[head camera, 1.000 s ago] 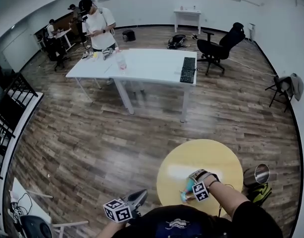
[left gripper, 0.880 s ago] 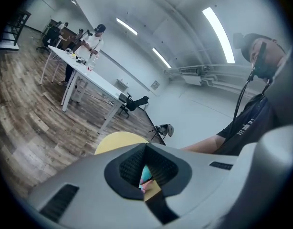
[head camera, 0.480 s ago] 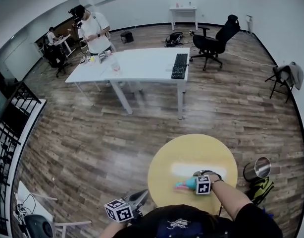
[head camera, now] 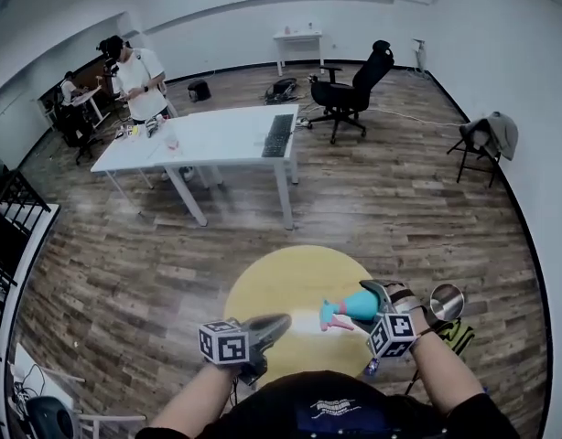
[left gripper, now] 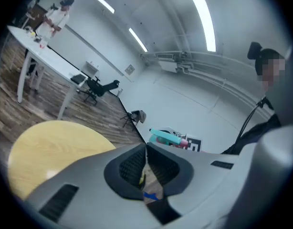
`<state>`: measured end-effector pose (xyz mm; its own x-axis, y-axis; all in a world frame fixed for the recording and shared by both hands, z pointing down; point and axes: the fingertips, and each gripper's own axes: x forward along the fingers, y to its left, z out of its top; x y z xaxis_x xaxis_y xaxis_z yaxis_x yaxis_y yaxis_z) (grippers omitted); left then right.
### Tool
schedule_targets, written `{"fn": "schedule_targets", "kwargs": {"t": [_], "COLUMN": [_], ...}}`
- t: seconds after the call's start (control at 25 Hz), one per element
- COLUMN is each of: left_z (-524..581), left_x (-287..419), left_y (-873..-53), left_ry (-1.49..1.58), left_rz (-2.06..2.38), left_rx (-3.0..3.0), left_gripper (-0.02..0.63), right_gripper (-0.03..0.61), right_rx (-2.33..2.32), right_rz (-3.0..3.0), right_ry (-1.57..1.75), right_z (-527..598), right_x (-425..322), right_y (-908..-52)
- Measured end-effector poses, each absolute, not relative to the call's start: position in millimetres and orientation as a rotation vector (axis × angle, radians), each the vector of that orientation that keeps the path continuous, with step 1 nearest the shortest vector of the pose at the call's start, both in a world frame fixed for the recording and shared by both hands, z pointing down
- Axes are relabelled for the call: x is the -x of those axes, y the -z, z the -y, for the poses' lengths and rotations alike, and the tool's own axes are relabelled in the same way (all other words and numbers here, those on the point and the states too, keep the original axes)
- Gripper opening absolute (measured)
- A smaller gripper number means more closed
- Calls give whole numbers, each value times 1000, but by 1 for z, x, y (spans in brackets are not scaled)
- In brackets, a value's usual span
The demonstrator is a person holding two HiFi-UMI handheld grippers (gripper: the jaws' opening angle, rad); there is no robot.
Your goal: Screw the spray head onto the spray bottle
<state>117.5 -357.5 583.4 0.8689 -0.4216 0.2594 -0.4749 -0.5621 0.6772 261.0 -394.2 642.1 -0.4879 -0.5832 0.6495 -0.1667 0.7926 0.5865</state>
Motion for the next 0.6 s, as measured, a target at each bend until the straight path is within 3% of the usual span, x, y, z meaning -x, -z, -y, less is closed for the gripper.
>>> {"fn": "schedule_targets", "kwargs": {"t": [0.24,0.36,0.44,0.6], "left_z": [337,326,322,321], "left_x": [-176,-174,-158,-118], "left_y": [-559,-561,-561,-558], "left_ry": [-80,-162,-238,-403], "left_rz": [229,177,201,204], "left_rx": [-2012,-2035,-2156,-2356], "left_gripper": [314,310,224,233], "right_gripper": [446,446,446,439], "right_rx": [-599,-582,-578,-582], "right_rz": [1828,1791,1767,1789], "right_ry": [870,930,946,915], "right_z": [389,384,382,378], "right_x": [-251,-216,-194,-149], "right_y": [-611,-602,-601,-595]}}
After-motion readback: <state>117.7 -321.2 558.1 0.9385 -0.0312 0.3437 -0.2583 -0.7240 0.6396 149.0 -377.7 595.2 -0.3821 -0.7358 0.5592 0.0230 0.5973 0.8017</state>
